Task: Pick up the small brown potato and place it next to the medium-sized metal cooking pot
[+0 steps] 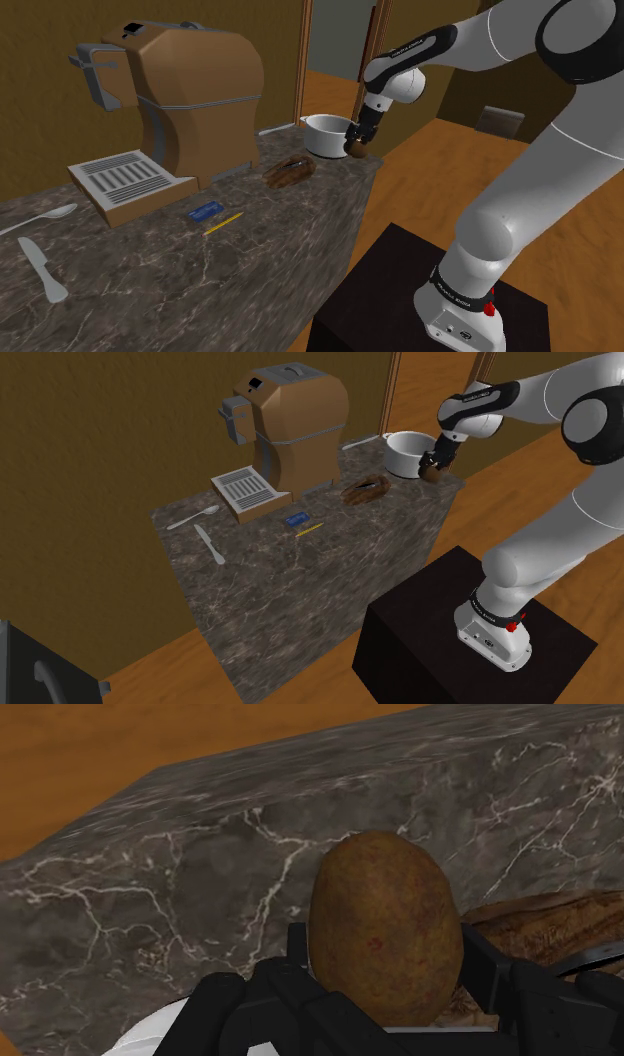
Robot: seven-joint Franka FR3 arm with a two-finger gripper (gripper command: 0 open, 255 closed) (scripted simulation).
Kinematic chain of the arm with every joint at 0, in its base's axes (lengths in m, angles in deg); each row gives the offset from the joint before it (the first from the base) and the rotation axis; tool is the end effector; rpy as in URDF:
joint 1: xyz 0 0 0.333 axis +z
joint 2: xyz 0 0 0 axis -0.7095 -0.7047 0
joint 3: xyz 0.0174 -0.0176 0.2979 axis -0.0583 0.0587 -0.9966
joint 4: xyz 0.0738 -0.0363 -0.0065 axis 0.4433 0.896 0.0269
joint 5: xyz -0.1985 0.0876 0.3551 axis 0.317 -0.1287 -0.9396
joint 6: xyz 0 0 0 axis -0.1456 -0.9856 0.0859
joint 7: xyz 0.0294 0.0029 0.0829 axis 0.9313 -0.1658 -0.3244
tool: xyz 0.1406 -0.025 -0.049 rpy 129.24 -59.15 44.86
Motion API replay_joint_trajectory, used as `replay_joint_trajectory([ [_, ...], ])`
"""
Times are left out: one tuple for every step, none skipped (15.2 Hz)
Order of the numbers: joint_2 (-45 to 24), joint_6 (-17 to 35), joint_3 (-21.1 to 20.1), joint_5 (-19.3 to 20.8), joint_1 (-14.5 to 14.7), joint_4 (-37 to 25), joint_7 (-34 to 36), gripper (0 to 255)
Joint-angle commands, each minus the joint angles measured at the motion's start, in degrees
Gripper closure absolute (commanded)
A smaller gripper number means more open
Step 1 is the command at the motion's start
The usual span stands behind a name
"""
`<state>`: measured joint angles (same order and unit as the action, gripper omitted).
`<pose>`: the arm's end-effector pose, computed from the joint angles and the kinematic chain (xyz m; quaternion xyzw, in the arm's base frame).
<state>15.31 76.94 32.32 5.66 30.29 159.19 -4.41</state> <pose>0.4571 -0.2272 0.3367 -0.9873 0.1049 -0.0806 0.0883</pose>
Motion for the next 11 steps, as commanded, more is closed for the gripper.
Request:
replay_joint_trajectory([
  [-0.8, 1.5, 0.1, -0.5, 0.1, 0.8, -0.6, 255],
  [-1.2, 2.3, 0.1, -0.8, 0.2, 1.2, -0.9, 255],
  [-1.6, 3.0, 0.2, -1.1, 0.2, 1.6, -1.3, 255],
  [-2.0, 3.8, 0.2, -1.4, 0.3, 1.9, -1.6, 255],
  [-2.5, 4.5, 0.3, -1.7, 0.3, 2.3, -2.0, 255],
  [-3.0, 5.3, 0.3, -2.0, 0.4, 2.6, -2.3, 255],
  [-3.5, 6.0, 0.3, -2.4, 0.5, 2.9, -2.7, 255],
  [-4.0, 6.8, 0.4, -2.8, 0.5, 3.2, -3.1, 255],
  [-4.5, 7.5, 0.4, -3.2, 0.6, 3.5, -3.5, 255],
  [-5.0, 8.3, 0.4, -3.6, 0.7, 3.8, -3.9, 255],
  [-5.5, 9.0, 0.4, -4.0, 0.8, 4.1, -4.3, 255],
])
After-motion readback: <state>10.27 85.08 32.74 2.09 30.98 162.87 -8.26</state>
